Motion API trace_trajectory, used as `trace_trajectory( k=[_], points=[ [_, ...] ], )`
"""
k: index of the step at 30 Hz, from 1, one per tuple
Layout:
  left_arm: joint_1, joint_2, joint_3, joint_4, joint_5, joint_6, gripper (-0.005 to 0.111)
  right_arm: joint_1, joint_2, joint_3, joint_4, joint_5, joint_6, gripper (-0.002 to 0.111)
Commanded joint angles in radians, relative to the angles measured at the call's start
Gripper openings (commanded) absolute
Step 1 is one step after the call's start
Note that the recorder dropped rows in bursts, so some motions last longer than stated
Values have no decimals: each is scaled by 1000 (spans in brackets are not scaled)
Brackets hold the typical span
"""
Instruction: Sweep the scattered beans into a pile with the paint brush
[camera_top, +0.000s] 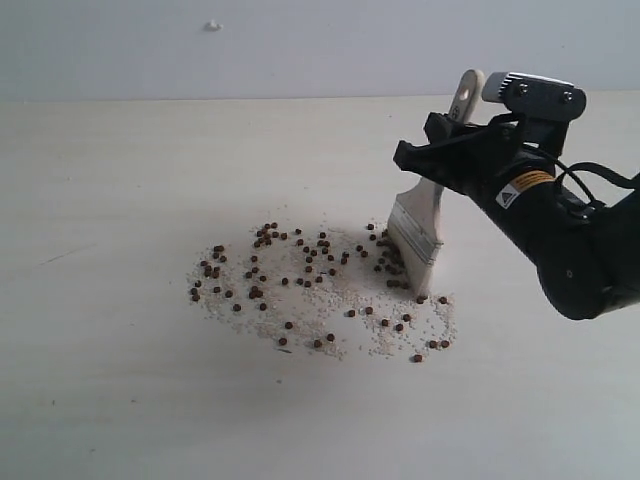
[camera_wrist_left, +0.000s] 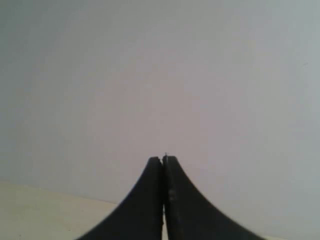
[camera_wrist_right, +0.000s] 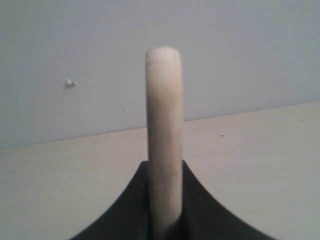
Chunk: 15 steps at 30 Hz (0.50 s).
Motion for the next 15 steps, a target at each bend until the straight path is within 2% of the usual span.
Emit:
trace_trajectory(
  k=[1,6,11,15],
  points=[
    [1,-5,6,4,2,-6,0,36,3,-12,35,4,-19,0],
    [1,-5,6,4,2,-6,0,38,-31,-12,105,13,-112,0],
    [1,-5,6,4,2,-6,0,38,-82,-12,103,15,-135,0],
    [1,-5,6,4,2,-6,0,38,-164,-12,79,35,-236,0]
  ],
)
